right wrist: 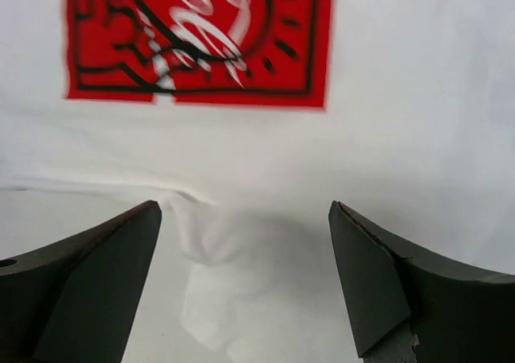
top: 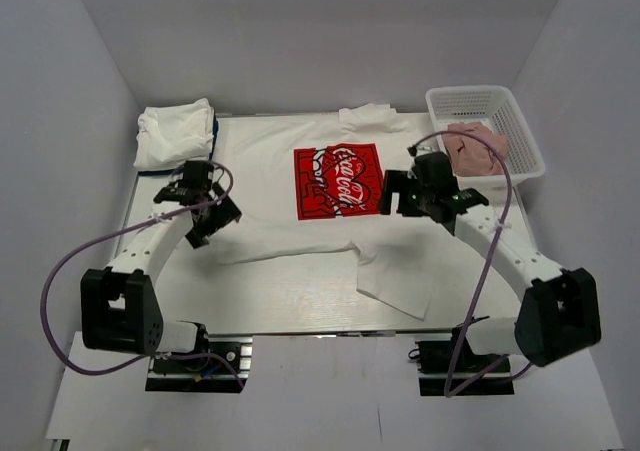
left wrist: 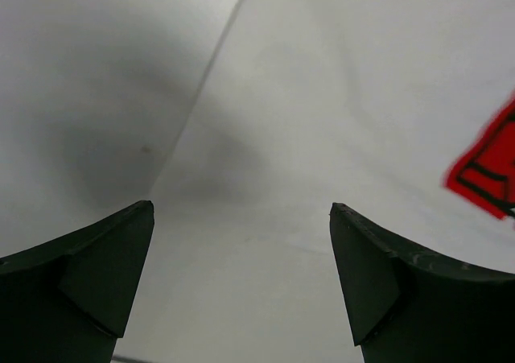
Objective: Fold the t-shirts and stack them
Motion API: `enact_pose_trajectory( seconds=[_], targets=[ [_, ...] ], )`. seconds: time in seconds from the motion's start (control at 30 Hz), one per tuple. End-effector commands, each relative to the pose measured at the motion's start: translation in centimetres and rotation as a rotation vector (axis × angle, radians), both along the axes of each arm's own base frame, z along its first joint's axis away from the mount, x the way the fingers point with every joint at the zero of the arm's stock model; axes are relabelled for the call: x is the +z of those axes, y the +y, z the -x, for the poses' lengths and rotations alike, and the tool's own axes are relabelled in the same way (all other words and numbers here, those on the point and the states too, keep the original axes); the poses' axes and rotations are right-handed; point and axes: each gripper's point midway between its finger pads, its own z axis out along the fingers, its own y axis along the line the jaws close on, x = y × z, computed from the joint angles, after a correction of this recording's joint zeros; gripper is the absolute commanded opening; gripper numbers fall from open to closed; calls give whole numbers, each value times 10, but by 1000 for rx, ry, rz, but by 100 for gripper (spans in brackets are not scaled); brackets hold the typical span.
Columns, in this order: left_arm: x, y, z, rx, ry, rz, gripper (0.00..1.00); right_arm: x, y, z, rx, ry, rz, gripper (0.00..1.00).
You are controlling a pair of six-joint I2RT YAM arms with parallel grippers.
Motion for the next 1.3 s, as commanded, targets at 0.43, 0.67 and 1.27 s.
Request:
enact_pose_trajectory(
  seconds=[0.43, 0.67, 1.27],
  targets=[
    [-88, 3, 90, 195, 184, 86, 75, -84, -69, 166, -271, 458, 44, 90],
    [-68, 2, 74, 200, 79, 109, 70, -96, -50, 191, -127, 525, 22, 90],
    [-100, 9, 70, 249, 129, 65, 56, -109, -50, 210, -69, 585, 109, 90]
  ],
)
